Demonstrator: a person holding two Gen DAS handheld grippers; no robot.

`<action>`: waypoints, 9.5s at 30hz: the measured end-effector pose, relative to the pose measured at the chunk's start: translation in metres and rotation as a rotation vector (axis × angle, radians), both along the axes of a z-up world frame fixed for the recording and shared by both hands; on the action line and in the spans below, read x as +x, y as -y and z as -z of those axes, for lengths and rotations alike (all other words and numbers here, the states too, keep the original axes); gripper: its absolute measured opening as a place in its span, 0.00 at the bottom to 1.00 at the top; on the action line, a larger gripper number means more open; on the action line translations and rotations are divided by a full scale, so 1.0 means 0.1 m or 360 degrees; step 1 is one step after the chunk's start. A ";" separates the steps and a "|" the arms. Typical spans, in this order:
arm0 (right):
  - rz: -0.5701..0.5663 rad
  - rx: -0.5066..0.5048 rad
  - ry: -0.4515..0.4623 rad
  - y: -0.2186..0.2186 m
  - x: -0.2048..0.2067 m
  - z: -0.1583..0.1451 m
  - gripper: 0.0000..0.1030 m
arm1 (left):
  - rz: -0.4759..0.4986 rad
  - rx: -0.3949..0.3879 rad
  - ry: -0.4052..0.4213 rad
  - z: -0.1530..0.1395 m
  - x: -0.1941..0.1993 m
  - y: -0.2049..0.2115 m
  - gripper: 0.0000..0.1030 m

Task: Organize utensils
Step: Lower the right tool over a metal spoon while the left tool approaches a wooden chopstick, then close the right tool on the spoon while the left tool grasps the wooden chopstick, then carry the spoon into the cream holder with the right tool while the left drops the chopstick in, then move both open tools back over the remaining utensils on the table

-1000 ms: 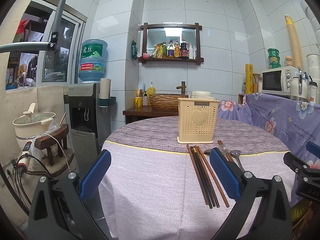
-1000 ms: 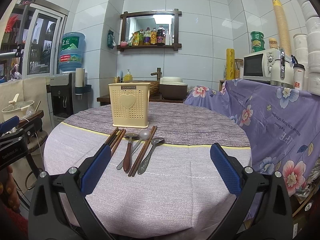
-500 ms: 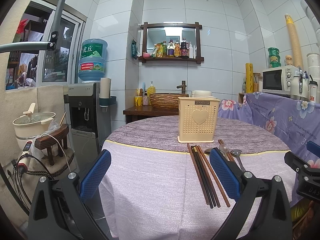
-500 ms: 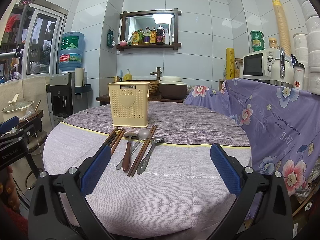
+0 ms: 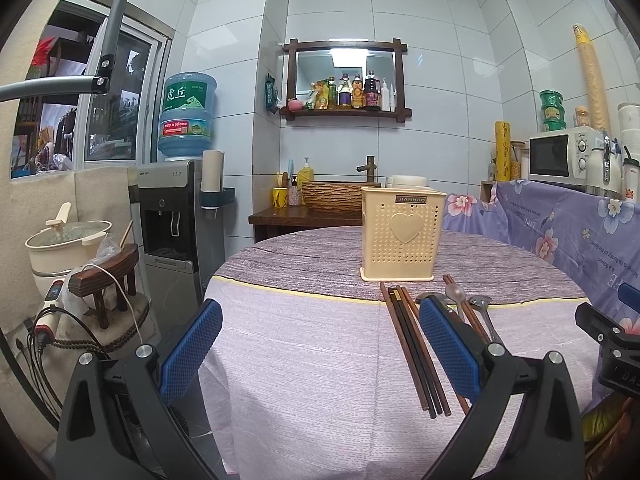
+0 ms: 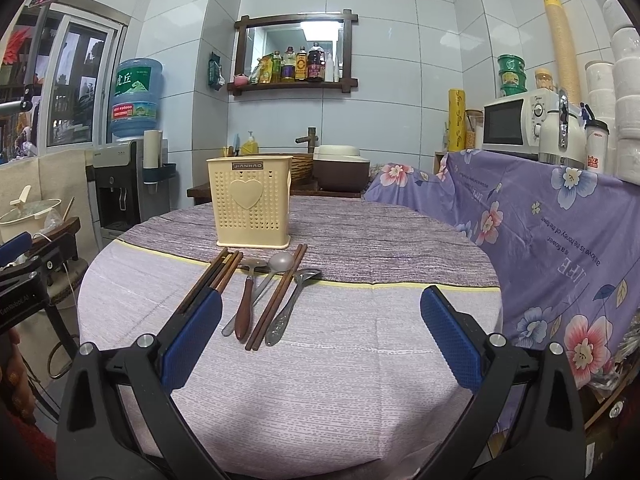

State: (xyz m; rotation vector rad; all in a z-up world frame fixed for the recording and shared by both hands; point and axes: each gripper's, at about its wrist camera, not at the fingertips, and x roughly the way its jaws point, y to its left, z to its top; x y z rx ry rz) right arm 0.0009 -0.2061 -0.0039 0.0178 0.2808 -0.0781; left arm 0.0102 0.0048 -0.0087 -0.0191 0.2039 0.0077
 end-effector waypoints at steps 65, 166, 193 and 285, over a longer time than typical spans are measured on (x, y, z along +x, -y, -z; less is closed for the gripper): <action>-0.0009 0.0109 -0.1004 0.51 2.04 0.37 0.65 | 0.0418 0.0129 -0.1073 0.33 1.90 0.38 0.58; -0.0290 0.0035 -0.1158 0.47 2.70 0.33 0.37 | 0.0280 0.0150 -0.1272 0.34 2.69 0.27 0.12; -0.0341 0.0180 -0.0570 0.58 2.07 -0.89 0.37 | 0.0395 -0.0088 -0.0574 -1.17 2.09 -0.02 0.08; -0.0204 0.0208 -0.0847 0.18 1.86 0.27 0.65 | 0.0443 0.0075 -0.0899 0.11 1.74 0.16 0.77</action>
